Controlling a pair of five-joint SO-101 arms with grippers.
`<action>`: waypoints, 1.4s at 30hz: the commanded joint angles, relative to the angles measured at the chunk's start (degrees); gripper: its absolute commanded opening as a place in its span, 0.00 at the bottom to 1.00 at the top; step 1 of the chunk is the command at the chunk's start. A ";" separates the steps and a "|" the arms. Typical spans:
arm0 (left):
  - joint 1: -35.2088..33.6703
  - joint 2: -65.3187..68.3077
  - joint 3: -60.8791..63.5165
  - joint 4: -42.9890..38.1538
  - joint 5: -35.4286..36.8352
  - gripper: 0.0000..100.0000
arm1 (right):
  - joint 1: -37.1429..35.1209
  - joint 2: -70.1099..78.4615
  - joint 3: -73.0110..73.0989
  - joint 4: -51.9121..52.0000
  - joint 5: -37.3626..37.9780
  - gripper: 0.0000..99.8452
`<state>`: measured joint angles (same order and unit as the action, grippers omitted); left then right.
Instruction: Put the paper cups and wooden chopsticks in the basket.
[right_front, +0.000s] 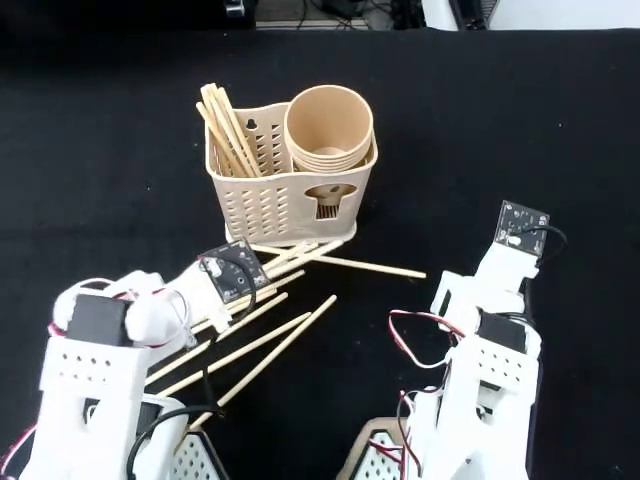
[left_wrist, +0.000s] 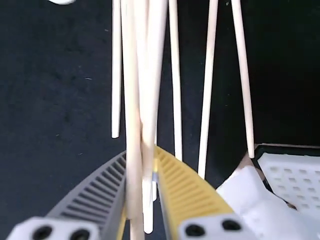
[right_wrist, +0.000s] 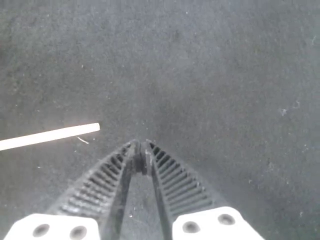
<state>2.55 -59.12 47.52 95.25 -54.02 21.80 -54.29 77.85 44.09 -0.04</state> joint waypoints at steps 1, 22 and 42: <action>0.66 -0.79 -9.01 4.31 -0.35 0.03 | 0.44 -1.01 -0.40 -0.97 0.00 0.02; 4.62 -0.79 -21.05 5.36 6.33 0.03 | 0.44 -1.01 -0.31 -1.05 0.00 0.02; 16.84 -0.26 -33.27 4.04 22.95 0.03 | 0.44 -1.01 -0.22 -1.05 0.00 0.02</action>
<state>18.64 -59.38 16.92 100.35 -31.96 21.80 -54.29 77.85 44.09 -0.04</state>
